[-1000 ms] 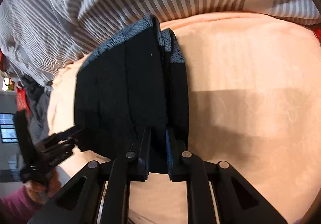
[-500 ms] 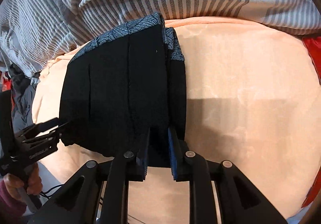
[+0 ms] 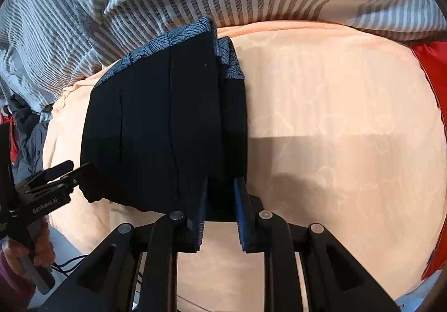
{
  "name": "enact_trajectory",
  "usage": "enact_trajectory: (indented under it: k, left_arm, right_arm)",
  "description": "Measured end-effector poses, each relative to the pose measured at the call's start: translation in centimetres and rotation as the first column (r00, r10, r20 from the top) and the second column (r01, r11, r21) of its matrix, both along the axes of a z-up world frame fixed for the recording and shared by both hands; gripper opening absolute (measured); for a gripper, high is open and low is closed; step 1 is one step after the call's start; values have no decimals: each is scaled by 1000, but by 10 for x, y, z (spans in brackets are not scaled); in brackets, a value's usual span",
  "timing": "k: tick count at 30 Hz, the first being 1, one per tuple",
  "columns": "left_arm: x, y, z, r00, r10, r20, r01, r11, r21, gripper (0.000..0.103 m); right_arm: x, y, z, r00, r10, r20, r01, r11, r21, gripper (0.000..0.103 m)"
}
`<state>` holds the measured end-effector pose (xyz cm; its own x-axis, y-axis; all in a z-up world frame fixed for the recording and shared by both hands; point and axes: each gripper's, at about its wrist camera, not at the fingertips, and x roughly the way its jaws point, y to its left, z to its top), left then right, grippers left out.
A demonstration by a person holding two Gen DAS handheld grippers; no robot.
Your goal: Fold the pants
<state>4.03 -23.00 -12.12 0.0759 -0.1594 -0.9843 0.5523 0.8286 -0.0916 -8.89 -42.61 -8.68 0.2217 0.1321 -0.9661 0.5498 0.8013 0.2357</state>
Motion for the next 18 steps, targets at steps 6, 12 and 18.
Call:
enact_trajectory:
  k: [6,12,18]
  left_arm:
    - [-1,-3,-1,1000,-4,-4,4,1000,2,75]
    - [1,-3,-2,1000,7,-12,-7,1000,-3,76]
    - [9,10,2,998,37,-41,-39,998,-48,76]
  right_arm:
    - [-2,0,0,1000,-3,-1,3,1000,4,22]
    - [-8,-5,0,1000,-18,-16,18,1000,6,22]
    - [-16,-10,2,999,-40,-30,40,999,7,22]
